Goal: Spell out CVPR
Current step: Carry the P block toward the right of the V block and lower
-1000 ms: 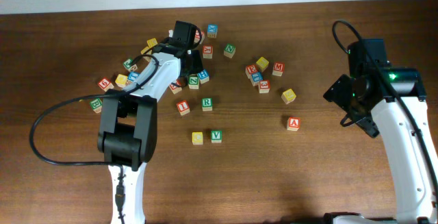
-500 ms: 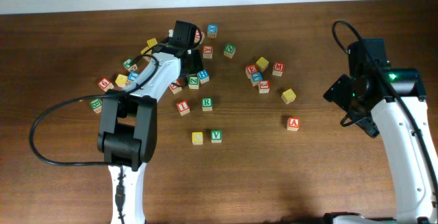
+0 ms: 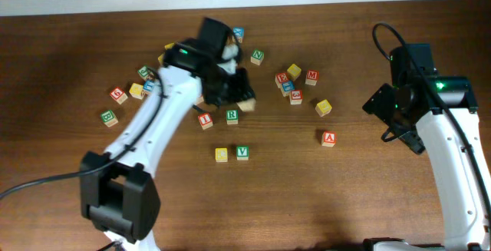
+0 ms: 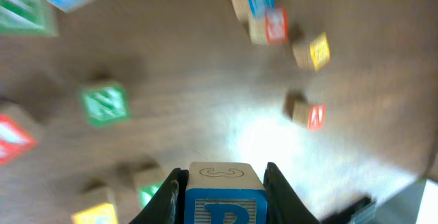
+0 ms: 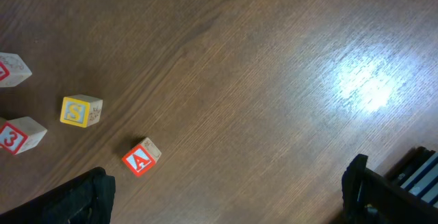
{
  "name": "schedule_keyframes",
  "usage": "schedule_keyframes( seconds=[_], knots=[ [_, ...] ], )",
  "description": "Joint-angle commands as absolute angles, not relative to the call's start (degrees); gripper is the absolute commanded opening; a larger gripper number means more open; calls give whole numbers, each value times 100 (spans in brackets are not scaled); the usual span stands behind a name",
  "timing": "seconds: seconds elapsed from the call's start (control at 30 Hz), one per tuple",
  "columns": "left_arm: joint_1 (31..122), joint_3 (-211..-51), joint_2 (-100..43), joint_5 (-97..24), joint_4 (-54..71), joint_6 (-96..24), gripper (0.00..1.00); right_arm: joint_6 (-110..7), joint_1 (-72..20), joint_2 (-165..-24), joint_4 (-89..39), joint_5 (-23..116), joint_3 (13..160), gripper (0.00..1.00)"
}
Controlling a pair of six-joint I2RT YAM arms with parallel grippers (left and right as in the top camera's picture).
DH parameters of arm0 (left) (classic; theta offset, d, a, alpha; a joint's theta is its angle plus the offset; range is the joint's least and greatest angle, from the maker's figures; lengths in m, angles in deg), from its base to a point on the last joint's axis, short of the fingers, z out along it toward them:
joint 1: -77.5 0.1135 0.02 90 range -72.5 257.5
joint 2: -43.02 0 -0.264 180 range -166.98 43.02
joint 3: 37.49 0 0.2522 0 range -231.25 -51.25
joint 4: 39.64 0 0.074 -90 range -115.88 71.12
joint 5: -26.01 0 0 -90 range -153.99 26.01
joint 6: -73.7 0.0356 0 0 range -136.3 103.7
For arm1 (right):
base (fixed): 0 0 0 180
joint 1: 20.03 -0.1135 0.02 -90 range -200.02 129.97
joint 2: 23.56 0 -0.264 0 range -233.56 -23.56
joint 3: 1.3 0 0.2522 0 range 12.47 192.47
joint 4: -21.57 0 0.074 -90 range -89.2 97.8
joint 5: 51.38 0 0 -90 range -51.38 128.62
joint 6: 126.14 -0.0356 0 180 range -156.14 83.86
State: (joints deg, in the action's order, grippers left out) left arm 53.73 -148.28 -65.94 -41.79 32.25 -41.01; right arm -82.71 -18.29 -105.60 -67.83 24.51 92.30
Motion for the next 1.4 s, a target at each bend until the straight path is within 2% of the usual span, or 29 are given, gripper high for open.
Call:
schedule_keyframes(
  seconds=[0.0, 0.17, 0.4, 0.9, 1.07, 1.17, 1.27, 1.37],
  knots=[
    [4678, -14253, -6636, -4004, 3157, -4243, 20, -8293, -1807, -10569, -6788, 2355, 9263, 98],
    [3832, -14004, -6636, -4282, 3035, -4258, 20, -8293, -1807, -10569, -6788, 2355, 9263, 98],
    [3247, -14000, -6636, -4798, 2862, -4612, 22, -8290, -1807, -10569, -6788, 2355, 9263, 98],
    [2842, -13991, -6636, -5213, 2884, -5051, 20, -8293, -1807, -10569, -6788, 2355, 9263, 98],
    [2842, -13720, -6669, -6251, 2882, -5416, 21, -8293, -1807, -10569, -6788, 2355, 9263, 98],
    [2842, -13246, -6669, -6457, 2357, -5615, 21, -8293, -1807, -10569, -6788, 2355, 9263, 98],
    [2860, -12835, -6669, -7399, 1750, -5963, 21, -8293, -1807, -10569, -6788, 2355, 9263, 98],
    [2860, -12603, -6669, -7803, 1330, -5985, 21, -8293, -1807, -10569, -6788, 2355, 9263, 98]
  ],
)
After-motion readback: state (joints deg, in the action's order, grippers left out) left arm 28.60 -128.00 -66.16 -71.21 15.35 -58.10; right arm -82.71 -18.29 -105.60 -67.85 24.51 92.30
